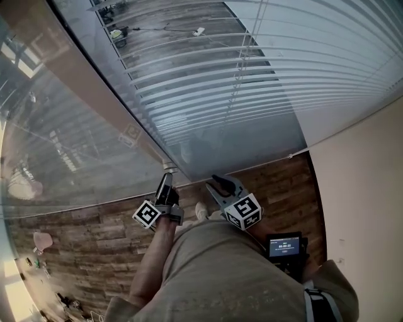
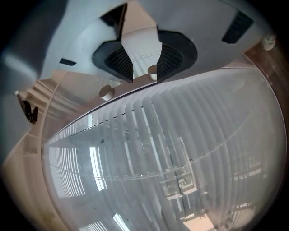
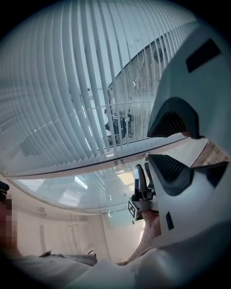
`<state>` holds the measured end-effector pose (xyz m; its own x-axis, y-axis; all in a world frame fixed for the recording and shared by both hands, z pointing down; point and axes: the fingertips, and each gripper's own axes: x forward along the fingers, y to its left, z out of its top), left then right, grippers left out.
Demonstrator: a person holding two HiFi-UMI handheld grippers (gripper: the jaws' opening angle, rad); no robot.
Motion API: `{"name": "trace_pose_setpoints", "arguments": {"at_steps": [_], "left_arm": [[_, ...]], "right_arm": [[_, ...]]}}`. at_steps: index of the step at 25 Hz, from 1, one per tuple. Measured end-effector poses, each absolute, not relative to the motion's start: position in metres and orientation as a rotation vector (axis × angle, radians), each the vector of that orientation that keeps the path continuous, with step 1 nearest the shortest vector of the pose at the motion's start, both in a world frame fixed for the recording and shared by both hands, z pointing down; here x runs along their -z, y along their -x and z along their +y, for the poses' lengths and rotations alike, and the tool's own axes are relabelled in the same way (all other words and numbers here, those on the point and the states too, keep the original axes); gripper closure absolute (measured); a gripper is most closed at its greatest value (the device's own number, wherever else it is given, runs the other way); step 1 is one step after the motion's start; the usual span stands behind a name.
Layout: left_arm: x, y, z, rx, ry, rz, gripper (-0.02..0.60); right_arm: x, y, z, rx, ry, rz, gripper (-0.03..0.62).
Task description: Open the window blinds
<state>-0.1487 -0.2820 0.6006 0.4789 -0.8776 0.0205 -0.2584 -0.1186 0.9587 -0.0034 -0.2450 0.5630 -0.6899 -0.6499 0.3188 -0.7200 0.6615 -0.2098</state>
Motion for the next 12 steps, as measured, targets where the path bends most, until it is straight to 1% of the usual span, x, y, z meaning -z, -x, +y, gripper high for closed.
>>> {"name": "trace_pose_setpoints", "arguments": {"at_steps": [6, 12], "left_arm": [[-0.536, 0.149, -0.284, 0.744, -1.810, -0.964, 0.411], [-0.514, 0.137, -0.295, 0.813, -1.767, -0.877, 0.400]], "right_arm": [[-0.556, 0.007, -0.247, -0.485, -1.129, -2.663, 0.468], [-0.543, 0.013, -0.250, -0.459, -1.115, -2.682, 0.468]]}}
